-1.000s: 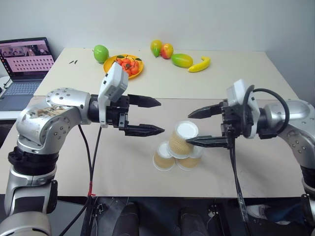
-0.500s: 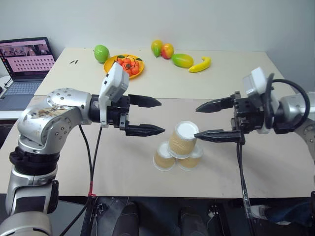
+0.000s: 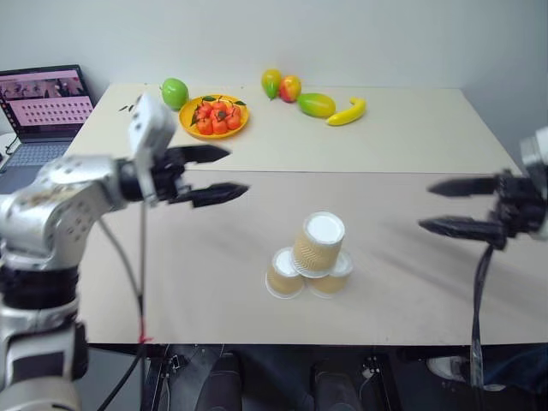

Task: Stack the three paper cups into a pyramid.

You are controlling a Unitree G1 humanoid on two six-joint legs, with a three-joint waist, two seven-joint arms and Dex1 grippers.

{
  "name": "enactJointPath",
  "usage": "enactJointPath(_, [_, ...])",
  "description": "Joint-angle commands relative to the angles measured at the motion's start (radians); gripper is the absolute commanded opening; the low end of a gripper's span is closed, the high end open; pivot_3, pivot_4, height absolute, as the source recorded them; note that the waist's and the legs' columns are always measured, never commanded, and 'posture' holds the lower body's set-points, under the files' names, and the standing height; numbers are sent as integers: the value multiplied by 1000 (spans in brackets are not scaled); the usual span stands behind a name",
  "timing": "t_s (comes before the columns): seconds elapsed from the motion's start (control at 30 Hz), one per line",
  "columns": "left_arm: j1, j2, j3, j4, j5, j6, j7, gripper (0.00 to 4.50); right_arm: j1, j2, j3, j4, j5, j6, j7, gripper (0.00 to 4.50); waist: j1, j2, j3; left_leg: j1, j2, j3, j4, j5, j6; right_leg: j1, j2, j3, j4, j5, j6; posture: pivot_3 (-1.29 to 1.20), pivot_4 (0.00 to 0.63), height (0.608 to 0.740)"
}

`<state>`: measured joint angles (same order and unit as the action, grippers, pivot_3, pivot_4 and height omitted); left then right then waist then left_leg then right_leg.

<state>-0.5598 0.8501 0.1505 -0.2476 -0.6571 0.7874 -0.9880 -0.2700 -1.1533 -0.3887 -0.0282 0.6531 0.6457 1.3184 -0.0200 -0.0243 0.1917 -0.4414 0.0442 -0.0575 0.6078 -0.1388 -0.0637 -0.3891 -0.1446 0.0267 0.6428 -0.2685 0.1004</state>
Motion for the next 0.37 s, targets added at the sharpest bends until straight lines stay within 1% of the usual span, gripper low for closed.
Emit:
enactJointPath(0.03, [141,37,-9,-151,83,-130,-12,4500,59,8,-84,-47,-20,-71,-1,4419,-1,0,0,0,0,0,0,0,0,0,0,0,1,0,0,0,150,732])
enactJointPath(0.1, [221,39,-19,-177,120,-189,-23,4500,111,16,-79,-84,-54,-113,-6,4419,0,0,0,1,0,0,0,0,0,0,0,0,1,0,-1,0,150,732])
enactJointPath(0.17, [257,34,-22,-181,134,-217,-24,4500,135,24,-78,-108,-61,-131,-15,4419,5,0,0,2,0,0,1,0,-1,1,0,0,1,0,0,0,150,732])
enactJointPath(0.23, [264,17,-19,-172,135,-233,-13,4500,139,42,-80,-119,-63,-146,-33,4419,7,0,0,2,0,0,2,2,-3,1,0,0,1,-1,3,0,150,732])
enactJointPath(0.37, [251,-20,-19,-155,142,-268,21,4500,117,65,-71,-110,-63,-162,-65,4419,8,0,0,2,0,0,3,2,-3,2,0,0,0,-1,5,0,150,732])
